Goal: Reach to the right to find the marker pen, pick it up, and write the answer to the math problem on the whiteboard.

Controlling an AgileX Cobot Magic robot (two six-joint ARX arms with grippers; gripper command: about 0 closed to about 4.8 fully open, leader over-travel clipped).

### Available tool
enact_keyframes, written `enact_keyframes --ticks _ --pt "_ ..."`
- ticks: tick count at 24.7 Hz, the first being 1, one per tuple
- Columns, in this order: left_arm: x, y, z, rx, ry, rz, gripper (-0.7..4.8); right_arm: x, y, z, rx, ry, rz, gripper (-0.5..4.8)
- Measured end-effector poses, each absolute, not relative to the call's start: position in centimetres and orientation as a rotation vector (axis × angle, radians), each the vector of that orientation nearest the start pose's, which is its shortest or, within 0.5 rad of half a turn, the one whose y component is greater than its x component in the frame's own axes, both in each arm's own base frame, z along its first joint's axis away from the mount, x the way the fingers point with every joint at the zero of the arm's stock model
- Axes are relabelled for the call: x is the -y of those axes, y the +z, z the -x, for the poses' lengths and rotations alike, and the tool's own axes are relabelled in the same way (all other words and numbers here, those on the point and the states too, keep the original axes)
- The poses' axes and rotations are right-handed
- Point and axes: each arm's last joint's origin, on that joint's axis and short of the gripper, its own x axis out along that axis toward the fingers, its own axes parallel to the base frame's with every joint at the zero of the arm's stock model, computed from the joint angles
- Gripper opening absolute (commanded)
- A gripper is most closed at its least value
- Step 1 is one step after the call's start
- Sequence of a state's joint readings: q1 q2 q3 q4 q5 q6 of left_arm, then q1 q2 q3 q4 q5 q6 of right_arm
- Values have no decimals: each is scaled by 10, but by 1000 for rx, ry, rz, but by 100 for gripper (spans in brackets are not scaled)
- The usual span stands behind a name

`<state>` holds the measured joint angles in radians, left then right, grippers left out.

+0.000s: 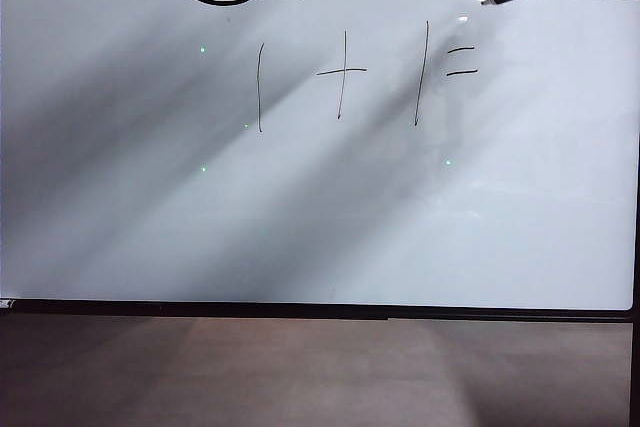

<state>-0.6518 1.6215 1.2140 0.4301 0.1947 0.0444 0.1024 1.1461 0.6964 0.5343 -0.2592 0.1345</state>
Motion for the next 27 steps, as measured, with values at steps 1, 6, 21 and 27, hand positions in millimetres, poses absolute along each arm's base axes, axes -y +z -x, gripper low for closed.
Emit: enact_keyframes --ticks 1,6,21,27 --pt "234 327 -297 40 -845 -37 -4 -33 300 -252 62 367 -121 -2" --pt "234 327 -297 40 -845 -37 -4 -33 300 -253 56 368 -112 -2" --pt "234 326 -297 30 -846 -39 -4 -26 292 -260 23 279 -83 -2" --pt "234 325 -297 19 -845 -42 -4 -27 288 -266 1 286 -83 -2"
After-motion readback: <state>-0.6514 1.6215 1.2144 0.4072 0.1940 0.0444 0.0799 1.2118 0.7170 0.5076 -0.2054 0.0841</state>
